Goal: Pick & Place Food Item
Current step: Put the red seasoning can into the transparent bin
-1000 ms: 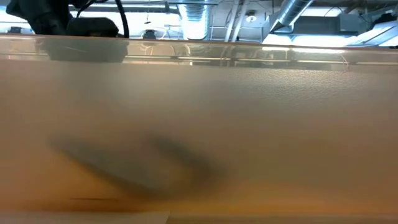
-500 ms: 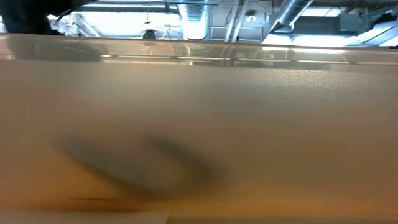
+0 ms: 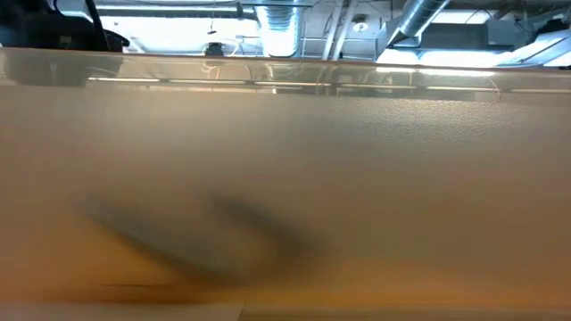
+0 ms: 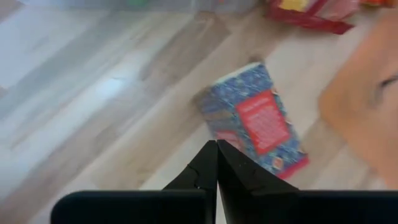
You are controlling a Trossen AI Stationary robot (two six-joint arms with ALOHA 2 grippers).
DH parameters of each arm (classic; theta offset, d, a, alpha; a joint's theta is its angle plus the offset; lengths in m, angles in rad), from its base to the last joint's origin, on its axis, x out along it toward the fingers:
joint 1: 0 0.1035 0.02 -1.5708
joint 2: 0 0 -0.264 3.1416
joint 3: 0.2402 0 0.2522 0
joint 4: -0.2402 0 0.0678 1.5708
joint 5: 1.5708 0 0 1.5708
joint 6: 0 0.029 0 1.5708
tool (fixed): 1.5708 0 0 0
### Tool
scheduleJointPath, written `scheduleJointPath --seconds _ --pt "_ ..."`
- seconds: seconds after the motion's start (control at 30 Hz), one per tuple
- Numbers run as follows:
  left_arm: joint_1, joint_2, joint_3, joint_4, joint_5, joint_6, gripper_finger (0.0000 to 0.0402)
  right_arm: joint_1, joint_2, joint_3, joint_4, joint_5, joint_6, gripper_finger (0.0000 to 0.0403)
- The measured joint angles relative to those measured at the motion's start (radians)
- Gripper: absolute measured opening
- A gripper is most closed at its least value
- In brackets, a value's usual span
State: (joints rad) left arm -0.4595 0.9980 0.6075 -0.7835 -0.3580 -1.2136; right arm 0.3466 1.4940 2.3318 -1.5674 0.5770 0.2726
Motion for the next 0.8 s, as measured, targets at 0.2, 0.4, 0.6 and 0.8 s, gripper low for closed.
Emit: scheduleJointPath --seconds 0.2,0.4,0.6,0.8 --pt "0.0 -0.057 0.0 0.047 0.078 -0.061 0.0026 0.0 0.0 0.0 0.001 0.0 -0.002 0.0087" --pt "0.001 -0.06 0.0 0.081 0.129 -0.124 0.0129 0.0 0.0 0.0 0.001 0.0 -0.002 0.0087" --pt "0.007 -0.021 0.001 0.172 0.119 -0.128 0.0254 0.0 0.0 0.0 0.001 0.0 -0.003 0.0087" --pt "0.008 0.061 0.001 0.215 0.115 -0.135 0.034 0.0 0.0 0.0 0.002 0.0 -0.01 0.0087"
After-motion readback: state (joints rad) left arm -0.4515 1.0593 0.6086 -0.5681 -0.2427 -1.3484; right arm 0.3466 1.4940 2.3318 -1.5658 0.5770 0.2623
